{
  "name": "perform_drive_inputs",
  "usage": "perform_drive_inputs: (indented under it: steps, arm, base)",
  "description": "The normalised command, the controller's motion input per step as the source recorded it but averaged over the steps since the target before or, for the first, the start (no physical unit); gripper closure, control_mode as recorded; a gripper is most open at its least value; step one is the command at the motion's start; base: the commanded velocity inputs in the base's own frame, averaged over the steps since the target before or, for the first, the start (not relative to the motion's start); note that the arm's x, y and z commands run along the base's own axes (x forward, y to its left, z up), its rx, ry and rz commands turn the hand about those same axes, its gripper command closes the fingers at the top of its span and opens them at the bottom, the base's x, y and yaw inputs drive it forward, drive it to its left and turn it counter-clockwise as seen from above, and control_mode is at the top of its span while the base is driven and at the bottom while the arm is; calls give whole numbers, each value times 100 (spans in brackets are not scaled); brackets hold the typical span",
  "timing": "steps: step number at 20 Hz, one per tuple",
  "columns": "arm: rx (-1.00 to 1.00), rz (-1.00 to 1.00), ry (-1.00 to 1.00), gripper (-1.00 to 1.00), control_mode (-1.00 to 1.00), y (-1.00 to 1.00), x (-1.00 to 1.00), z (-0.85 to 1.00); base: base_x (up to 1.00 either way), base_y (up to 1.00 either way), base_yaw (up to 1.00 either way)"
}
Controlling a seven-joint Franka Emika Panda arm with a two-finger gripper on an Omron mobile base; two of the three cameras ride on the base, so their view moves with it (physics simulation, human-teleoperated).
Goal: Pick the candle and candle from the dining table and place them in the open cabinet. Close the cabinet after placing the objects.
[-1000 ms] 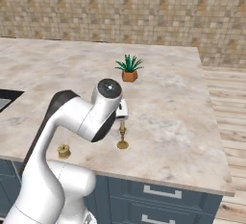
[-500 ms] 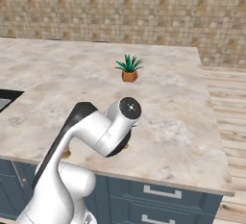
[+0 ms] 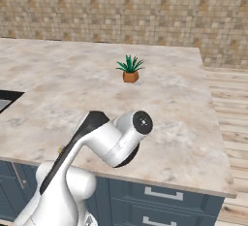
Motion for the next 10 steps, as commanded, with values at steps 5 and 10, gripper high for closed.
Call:
perform_drive_inputs:
  steps: [5, 10]
  arm:
    - [0, 8, -9, -100, -100, 0, 0, -17]
    - [0, 8, -10, -100, -100, 0, 0, -16]
  base:
    - [0, 0, 0]
    - [0, 0, 0]
